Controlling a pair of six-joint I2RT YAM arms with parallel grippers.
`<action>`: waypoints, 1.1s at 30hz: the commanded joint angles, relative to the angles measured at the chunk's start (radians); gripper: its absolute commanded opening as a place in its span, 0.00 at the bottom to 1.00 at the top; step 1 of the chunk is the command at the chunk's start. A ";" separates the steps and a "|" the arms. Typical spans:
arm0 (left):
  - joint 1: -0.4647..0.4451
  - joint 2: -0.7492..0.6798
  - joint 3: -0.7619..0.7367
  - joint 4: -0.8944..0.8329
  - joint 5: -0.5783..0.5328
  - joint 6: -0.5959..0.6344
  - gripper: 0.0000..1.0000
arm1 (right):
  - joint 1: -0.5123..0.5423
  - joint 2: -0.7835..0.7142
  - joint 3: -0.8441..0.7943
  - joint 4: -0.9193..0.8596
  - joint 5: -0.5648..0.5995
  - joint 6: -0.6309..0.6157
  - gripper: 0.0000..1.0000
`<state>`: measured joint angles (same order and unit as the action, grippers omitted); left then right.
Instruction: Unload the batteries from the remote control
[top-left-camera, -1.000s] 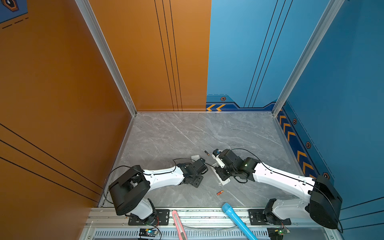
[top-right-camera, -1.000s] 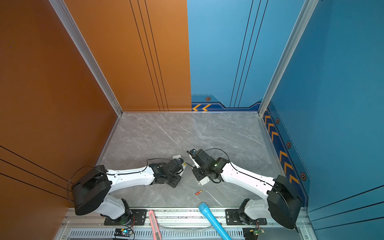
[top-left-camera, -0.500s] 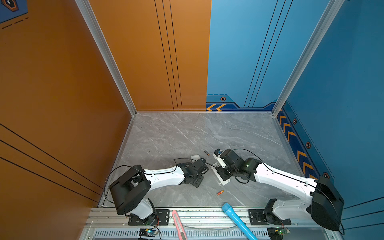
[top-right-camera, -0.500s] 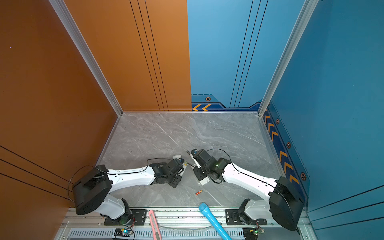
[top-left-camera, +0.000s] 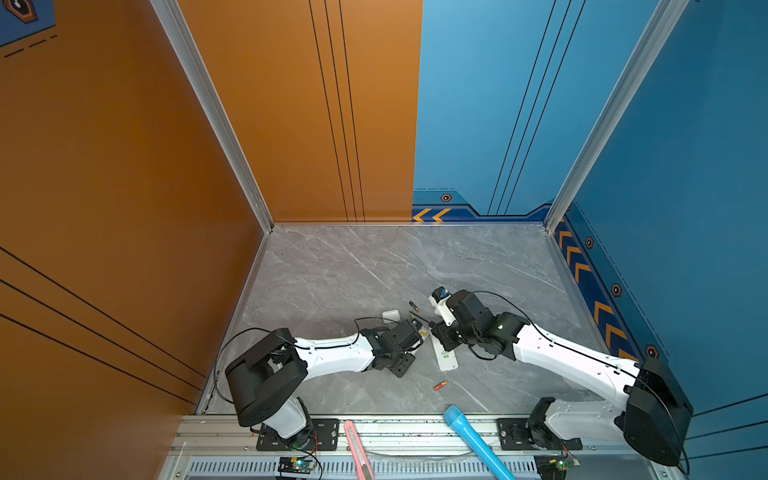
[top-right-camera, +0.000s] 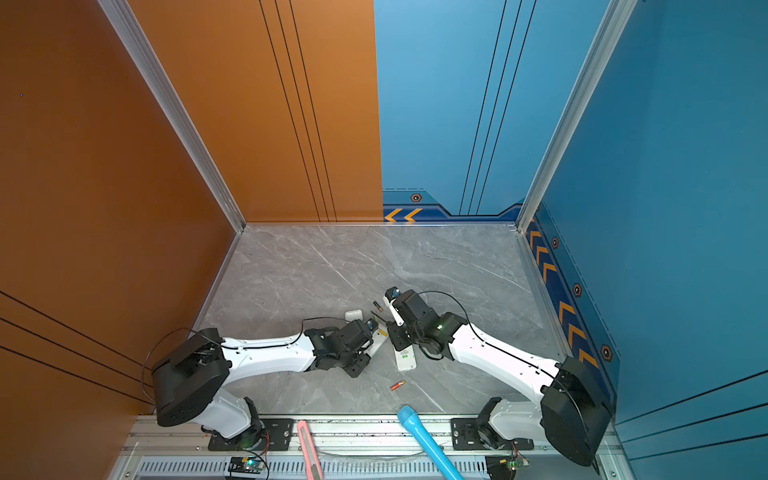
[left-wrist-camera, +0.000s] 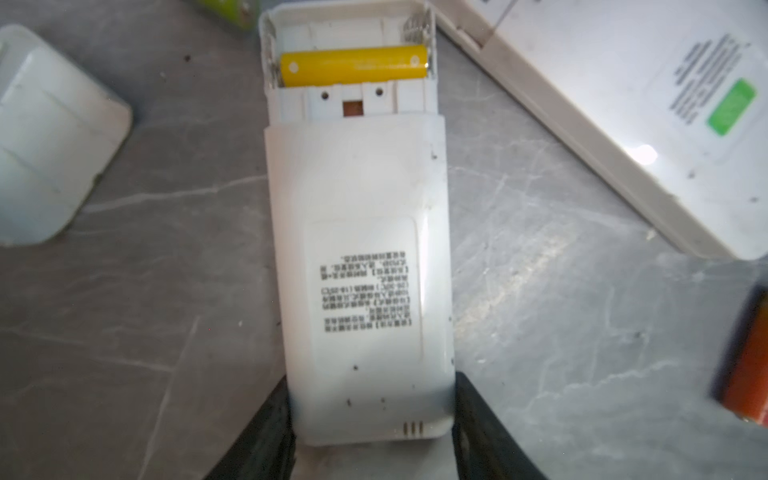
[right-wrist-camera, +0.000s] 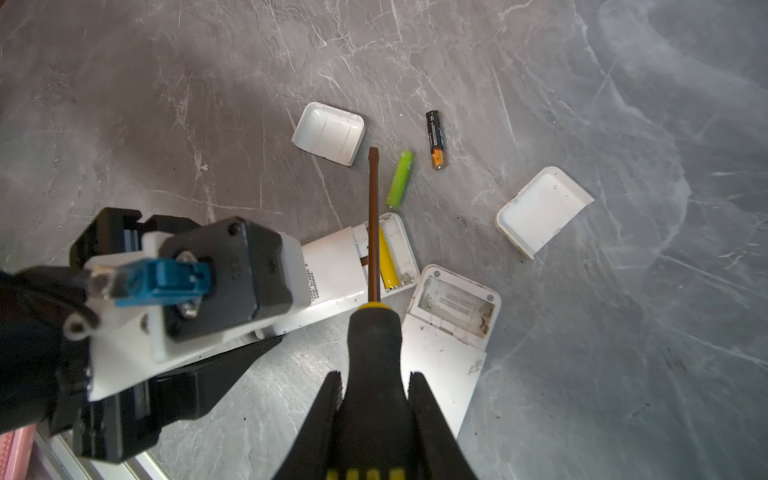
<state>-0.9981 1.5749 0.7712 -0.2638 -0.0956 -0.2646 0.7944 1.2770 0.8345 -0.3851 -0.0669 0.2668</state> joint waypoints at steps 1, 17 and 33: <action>-0.032 0.069 -0.052 -0.015 0.214 0.014 0.00 | -0.018 -0.022 0.003 -0.013 -0.018 -0.005 0.00; -0.013 0.015 -0.094 -0.082 0.131 -0.039 0.00 | -0.049 -0.099 0.003 -0.242 -0.145 0.038 0.00; -0.123 -0.125 -0.117 -0.255 -0.009 -0.217 0.04 | -0.063 -0.045 0.137 -0.517 -0.168 0.063 0.00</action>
<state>-1.1015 1.4609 0.6926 -0.3309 -0.0998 -0.4198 0.7334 1.2331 0.9333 -0.8452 -0.2161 0.3199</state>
